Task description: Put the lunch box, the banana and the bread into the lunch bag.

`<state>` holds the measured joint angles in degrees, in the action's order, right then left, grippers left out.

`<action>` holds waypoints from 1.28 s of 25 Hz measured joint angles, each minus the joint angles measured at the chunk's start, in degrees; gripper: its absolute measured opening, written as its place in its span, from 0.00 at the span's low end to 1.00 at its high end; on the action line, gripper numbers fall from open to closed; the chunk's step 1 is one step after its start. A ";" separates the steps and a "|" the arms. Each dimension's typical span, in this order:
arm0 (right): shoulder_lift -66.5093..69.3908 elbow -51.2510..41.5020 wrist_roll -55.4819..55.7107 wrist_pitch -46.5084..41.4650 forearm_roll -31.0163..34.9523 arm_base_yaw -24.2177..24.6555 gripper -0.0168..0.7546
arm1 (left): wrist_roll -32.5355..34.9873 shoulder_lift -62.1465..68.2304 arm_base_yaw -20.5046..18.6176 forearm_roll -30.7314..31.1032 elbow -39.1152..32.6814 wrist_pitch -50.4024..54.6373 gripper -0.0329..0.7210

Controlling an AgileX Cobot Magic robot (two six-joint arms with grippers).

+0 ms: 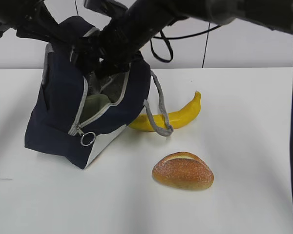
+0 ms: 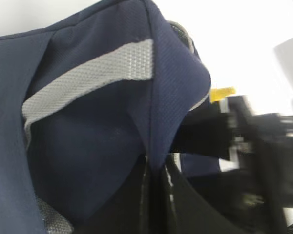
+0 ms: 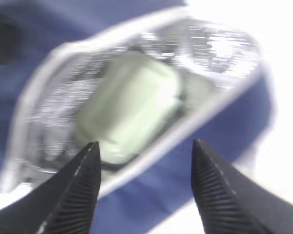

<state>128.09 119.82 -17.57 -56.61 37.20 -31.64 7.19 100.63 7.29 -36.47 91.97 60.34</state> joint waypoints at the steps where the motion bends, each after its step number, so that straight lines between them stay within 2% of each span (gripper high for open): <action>1: -0.45 1.99 0.78 -2.65 -2.50 0.00 0.62 | 0.00 0.00 0.00 0.79 0.00 0.00 0.02; 5: -2.66 9.46 3.46 -12.65 -13.34 0.33 0.62 | 0.00 0.00 -0.82 2.06 0.00 0.84 0.02; 8: -4.22 11.73 5.83 -14.17 -22.37 0.92 0.62 | 0.00 0.00 -1.66 2.21 0.00 1.83 0.02; 10: -5.23 11.83 7.50 -14.51 -24.78 1.80 0.62 | 0.00 0.00 -2.54 2.21 0.10 2.73 0.02; 16: -9.60 9.99 10.37 -15.16 -28.51 3.20 0.62 | 0.00 0.00 -3.62 4.41 0.10 4.04 0.02; 22: -14.48 -3.57 12.70 -15.16 -29.98 3.30 0.62 | 0.02 0.00 -3.62 6.72 0.10 4.75 0.02; 27: -14.97 -13.09 23.52 -15.16 -30.14 5.74 0.62 | 0.02 0.00 -3.62 8.22 0.10 5.99 0.02; 32: -14.97 -16.94 31.34 -15.05 -30.57 6.71 0.62 | 0.02 0.00 -3.62 8.75 0.10 6.63 0.02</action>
<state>113.12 102.88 13.78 -71.66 6.63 -24.92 7.21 100.63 3.67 -27.72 92.07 66.97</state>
